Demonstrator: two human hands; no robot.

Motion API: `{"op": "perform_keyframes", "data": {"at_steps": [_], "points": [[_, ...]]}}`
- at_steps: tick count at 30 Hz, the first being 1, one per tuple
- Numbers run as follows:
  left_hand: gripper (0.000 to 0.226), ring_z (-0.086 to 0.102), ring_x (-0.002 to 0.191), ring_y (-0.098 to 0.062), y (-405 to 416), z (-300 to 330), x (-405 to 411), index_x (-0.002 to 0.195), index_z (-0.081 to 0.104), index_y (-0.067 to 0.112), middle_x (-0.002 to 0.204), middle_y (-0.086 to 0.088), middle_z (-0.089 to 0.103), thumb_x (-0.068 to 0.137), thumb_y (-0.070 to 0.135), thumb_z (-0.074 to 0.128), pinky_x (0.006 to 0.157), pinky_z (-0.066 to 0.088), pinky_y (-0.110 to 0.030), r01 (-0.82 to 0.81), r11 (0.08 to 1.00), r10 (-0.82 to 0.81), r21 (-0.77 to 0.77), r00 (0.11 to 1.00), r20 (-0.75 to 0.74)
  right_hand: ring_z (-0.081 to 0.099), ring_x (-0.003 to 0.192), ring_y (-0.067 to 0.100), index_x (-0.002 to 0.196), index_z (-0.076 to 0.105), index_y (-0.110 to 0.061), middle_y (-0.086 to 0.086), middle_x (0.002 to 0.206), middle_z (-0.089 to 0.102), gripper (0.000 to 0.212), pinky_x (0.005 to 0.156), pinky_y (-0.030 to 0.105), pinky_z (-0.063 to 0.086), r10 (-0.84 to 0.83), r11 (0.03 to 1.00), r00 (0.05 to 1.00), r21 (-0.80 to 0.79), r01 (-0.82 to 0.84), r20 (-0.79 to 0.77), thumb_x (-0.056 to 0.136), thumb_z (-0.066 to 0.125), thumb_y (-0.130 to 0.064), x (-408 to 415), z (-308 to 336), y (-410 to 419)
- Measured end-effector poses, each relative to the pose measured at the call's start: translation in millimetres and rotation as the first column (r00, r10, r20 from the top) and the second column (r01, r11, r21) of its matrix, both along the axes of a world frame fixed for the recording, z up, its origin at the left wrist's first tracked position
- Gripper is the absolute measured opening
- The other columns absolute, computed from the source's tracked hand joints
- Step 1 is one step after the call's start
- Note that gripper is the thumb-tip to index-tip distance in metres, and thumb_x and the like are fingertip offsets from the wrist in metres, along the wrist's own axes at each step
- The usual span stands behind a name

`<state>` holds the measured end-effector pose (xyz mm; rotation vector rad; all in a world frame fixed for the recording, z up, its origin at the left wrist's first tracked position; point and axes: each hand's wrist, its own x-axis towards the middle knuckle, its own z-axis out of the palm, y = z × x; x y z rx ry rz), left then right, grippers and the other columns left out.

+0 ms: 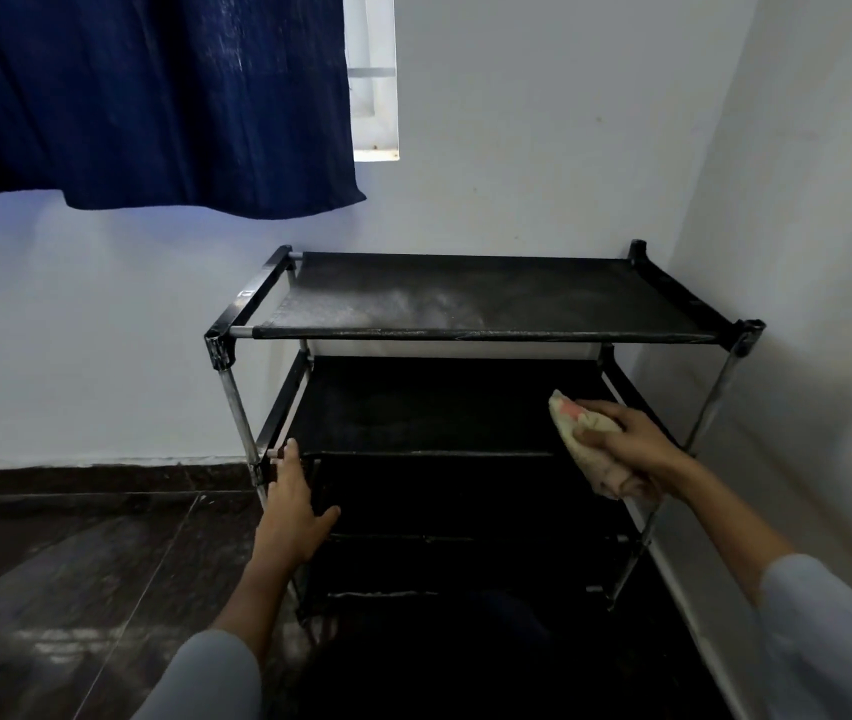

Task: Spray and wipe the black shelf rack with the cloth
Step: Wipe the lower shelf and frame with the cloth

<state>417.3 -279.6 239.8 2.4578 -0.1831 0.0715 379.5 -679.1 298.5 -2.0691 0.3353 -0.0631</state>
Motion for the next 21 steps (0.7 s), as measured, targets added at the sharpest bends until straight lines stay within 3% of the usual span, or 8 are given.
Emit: {"op": "perform_keyframes", "data": {"at_steps": [3,5,8,11,14,15,18,21], "points": [[0.100,0.012,0.145,-0.030,5.5,-1.4,-25.3,0.149,-0.004,0.003,0.158,-0.013,0.008,0.082,0.013,0.069,0.117,0.016,-0.041,0.001,1.000,-0.001,-0.002,1.000,-0.022,0.060,0.110,0.028,0.135,0.051,-0.021,0.008,0.123,0.060,0.043,0.100,0.043,0.046,-0.047,0.936,0.997,0.347,0.067,-0.066,0.093,0.060,-0.022,-15.3,-11.0,6.3],[0.099,0.015,0.144,-0.031,10.3,0.6,-40.0,0.149,-0.002,0.001,0.158,-0.015,0.010,0.081,0.012,0.069,0.117,0.018,-0.042,-0.004,1.000,0.004,0.007,1.000,-0.031,0.061,0.107,0.032,0.136,0.048,-0.017,0.015,0.123,0.061,0.041,0.094,0.043,0.050,-0.006,0.804,0.992,0.590,0.077,-0.123,0.096,0.054,-0.024,-30.5,-17.4,11.6],[0.097,0.014,0.145,-0.030,21.1,3.3,-56.5,0.150,0.004,0.000,0.157,-0.016,0.012,0.080,0.017,0.069,0.118,0.014,-0.042,-0.014,1.000,0.014,0.000,0.999,-0.045,0.065,0.096,0.030,0.127,0.055,-0.011,0.020,0.120,0.064,0.037,0.083,0.038,0.054,0.042,0.633,0.986,0.767,0.100,-0.163,0.096,0.050,-0.030,-58.6,-25.4,24.3],[0.097,0.029,0.138,-0.036,33.4,2.0,-64.9,0.148,0.014,0.007,0.151,-0.014,0.026,0.071,0.024,0.072,0.111,0.029,-0.050,-0.061,0.998,0.061,0.004,0.998,-0.008,0.070,0.085,0.025,0.116,0.063,-0.003,0.016,0.102,0.070,0.037,0.080,0.034,0.056,0.014,0.508,0.991,0.854,0.108,-0.134,0.093,0.050,-0.029,-80.8,-38.0,42.3],[0.095,0.037,0.131,-0.037,47.5,-16.2,-55.9,0.144,0.022,0.008,0.144,-0.016,0.035,0.066,0.028,0.072,0.104,0.037,-0.053,-0.097,0.995,0.098,0.026,0.995,-0.030,0.071,0.076,0.029,0.098,0.073,-0.002,0.017,0.094,0.071,0.038,0.067,0.037,0.060,0.015,0.354,0.992,0.929,0.109,-0.122,0.073,0.062,-0.028,-94.3,-56.4,63.7],[0.095,0.039,0.129,-0.038,47.0,-14.9,-57.5,0.142,0.024,0.007,0.141,-0.017,0.037,0.064,0.031,0.071,0.102,0.038,-0.054,-0.083,0.995,0.085,0.051,0.996,-0.032,0.071,0.073,0.030,0.096,0.073,-0.001,0.018,0.093,0.071,0.038,0.063,0.037,0.060,0.025,0.305,0.990,0.944,0.126,-0.141,0.074,0.061,-0.029,-95.7,-63.4,69.3],[0.098,0.023,0.141,-0.034,36.9,-11.8,-58.1,0.146,0.018,-0.002,0.150,-0.022,0.027,0.071,0.027,0.074,0.113,0.025,-0.049,0.007,0.990,0.002,0.143,0.998,-0.063,0.066,0.063,0.030,0.098,0.069,0.003,0.020,0.089,0.067,0.045,0.048,0.028,0.056,0.085,0.188,0.970,0.960,0.209,-0.228,0.085,0.056,-0.038,-87.7,-87.2,84.9],[0.096,0.009,0.146,-0.029,27.3,-24.6,-46.7,0.147,0.006,-0.006,0.156,-0.021,0.011,0.080,0.016,0.072,0.117,0.015,-0.042,0.095,0.979,-0.071,0.180,0.988,-0.135,0.063,0.069,0.025,0.097,0.066,-0.003,0.015,0.086,0.066,0.040,0.058,0.026,0.051,0.093,0.193,0.954,0.945,0.265,-0.287,0.079,0.060,-0.038,-67.2,-113.0,100.9]]}}
